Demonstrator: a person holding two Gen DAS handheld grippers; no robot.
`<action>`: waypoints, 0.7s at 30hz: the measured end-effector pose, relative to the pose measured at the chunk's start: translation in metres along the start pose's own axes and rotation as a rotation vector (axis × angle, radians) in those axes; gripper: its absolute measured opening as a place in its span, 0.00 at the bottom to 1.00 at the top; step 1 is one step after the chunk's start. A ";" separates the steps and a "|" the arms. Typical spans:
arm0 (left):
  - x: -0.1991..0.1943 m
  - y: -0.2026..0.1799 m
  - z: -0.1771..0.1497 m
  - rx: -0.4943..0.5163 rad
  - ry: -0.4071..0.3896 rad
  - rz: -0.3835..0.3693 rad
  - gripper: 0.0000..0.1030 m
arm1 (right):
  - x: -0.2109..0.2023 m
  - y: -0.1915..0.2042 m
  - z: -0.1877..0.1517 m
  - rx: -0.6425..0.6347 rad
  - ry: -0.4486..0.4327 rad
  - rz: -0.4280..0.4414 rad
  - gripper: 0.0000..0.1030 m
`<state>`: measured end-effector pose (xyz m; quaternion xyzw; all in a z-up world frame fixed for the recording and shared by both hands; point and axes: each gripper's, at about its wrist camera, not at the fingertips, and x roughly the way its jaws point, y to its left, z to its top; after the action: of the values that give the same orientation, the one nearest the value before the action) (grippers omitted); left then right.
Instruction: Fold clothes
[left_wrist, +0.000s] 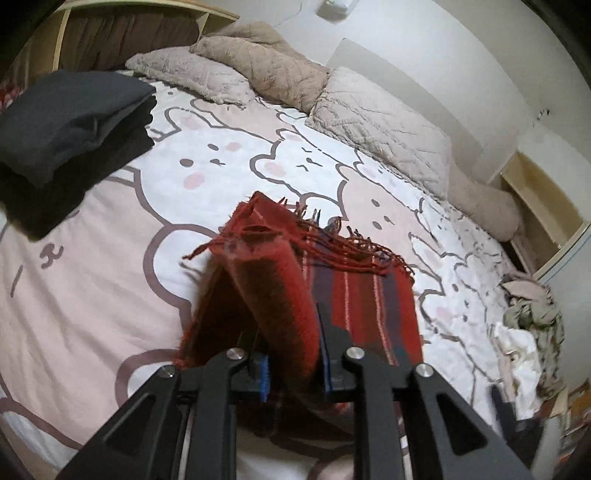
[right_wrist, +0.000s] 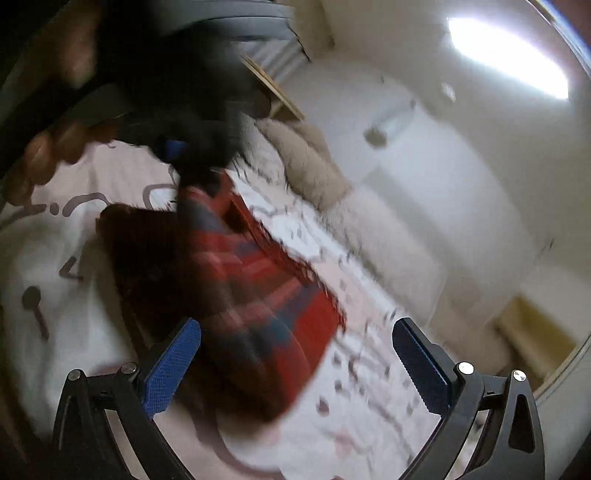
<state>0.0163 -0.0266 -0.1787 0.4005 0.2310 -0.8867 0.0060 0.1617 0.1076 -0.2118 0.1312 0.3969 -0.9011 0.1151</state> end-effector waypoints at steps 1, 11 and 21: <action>0.000 0.001 0.000 -0.003 0.003 0.000 0.19 | 0.005 0.012 0.004 -0.036 -0.013 -0.018 1.00; 0.017 0.036 -0.008 -0.033 0.070 0.054 0.19 | 0.049 0.017 -0.026 -0.147 0.093 -0.244 1.00; 0.037 0.048 -0.025 -0.009 0.129 0.135 0.19 | 0.014 -0.028 -0.050 -0.138 0.164 -0.302 1.00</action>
<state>0.0177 -0.0524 -0.2387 0.4714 0.2073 -0.8556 0.0529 0.1468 0.1620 -0.2297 0.1347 0.4810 -0.8651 -0.0456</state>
